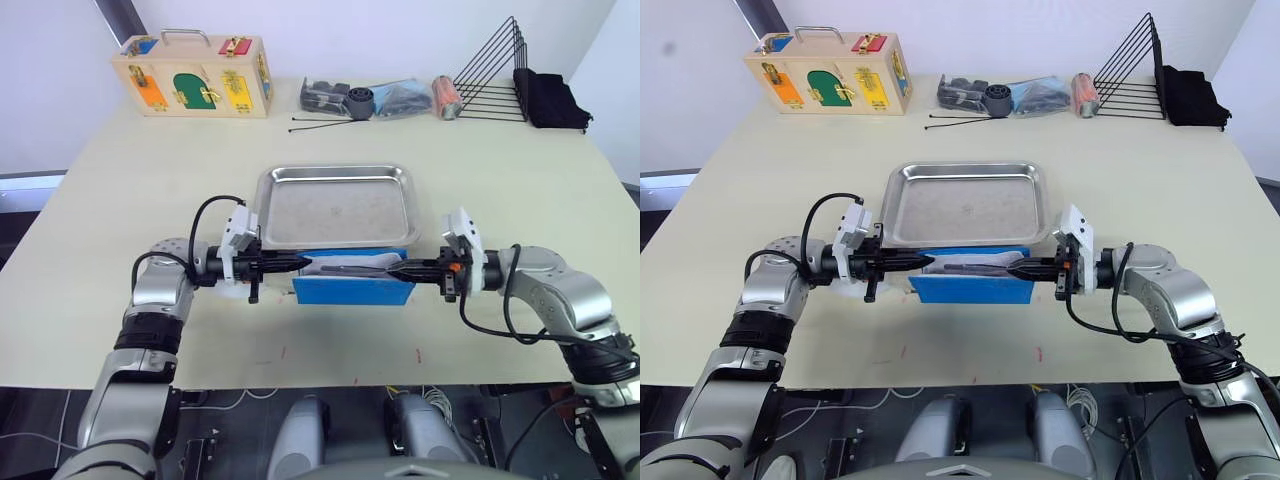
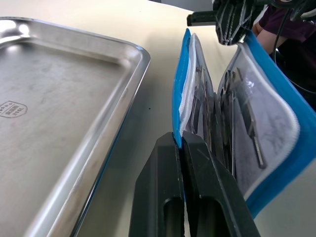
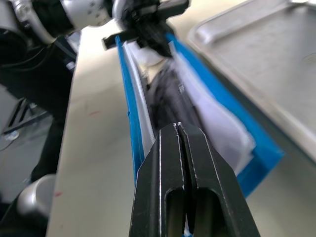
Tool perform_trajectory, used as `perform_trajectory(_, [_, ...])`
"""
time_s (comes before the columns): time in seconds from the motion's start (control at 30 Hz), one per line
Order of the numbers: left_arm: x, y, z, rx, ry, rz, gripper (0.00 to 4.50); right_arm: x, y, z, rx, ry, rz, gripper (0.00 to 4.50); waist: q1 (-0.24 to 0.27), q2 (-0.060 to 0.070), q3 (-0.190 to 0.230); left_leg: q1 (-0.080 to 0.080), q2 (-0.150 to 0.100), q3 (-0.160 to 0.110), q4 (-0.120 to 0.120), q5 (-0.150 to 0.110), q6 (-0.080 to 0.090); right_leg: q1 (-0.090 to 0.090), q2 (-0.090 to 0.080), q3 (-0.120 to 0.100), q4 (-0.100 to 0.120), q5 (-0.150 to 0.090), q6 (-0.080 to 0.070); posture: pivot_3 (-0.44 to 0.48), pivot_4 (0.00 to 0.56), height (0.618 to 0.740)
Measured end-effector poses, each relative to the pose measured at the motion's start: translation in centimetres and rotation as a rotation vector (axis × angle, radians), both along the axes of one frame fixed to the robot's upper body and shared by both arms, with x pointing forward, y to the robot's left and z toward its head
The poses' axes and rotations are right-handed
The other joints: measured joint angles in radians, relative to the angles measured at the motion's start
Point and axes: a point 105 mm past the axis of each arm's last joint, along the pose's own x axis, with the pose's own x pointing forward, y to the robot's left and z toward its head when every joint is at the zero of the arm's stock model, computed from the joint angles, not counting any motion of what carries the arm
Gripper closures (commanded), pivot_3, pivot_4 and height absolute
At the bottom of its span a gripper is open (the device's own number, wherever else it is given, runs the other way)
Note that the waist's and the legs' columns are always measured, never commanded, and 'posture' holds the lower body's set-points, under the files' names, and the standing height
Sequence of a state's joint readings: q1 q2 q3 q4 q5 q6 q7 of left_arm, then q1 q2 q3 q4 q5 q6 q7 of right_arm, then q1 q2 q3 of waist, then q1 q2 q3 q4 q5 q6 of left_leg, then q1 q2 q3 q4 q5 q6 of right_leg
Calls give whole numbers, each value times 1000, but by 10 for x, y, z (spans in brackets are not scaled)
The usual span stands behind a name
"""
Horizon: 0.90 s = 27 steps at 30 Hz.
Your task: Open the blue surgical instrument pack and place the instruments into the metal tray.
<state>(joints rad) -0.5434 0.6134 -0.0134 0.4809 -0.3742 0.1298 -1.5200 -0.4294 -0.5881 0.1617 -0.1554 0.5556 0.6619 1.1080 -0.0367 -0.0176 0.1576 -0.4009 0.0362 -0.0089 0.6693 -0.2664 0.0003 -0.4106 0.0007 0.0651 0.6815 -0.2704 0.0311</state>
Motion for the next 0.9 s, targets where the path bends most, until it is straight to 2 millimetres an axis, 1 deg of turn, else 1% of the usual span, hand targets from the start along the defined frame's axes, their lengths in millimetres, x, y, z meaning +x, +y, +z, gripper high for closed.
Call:
perform_trajectory(0.2, [0,1,-2,-2,21,8,4500,-22,-3,-11,-49,78,90,4463,0,0,0,0,0,0,0,0,0,0,0,0,0,0,0,0,150,740])
perform_trajectory(0.33, [0,0,-2,-1,34,16,4500,-25,-3,-16,-74,80,101,4463,0,0,0,0,0,0,0,0,0,0,0,0,0,0,0,0,150,740])
perform_trajectory(0.43, [0,-1,-5,11,49,17,4500,-35,-4,-30,-111,118,127,4463,0,0,0,0,0,0,0,0,0,0,0,0,0,0,0,0,150,740])
perform_trajectory(0.57, [1,-1,-7,30,53,21,4500,-44,-6,-41,-145,141,140,4463,0,0,0,0,0,0,0,0,0,0,0,0,0,0,0,0,150,740])
perform_trajectory(0.7, [1,-1,-9,50,44,18,4500,-48,-9,-46,-171,138,148,4463,0,0,0,0,0,0,0,0,0,0,0,0,0,0,0,0,150,740])
perform_trajectory(0.83, [2,-2,-11,68,31,11,4500,-56,-9,-57,-201,153,164,4463,0,0,0,0,0,0,0,0,0,0,1,0,0,0,0,0,150,740])
perform_trajectory(0.9, [2,-2,-12,76,28,10,4500,-56,-10,-58,-206,150,163,4463,0,0,0,1,-1,0,0,0,0,0,1,0,0,0,0,0,150,740])
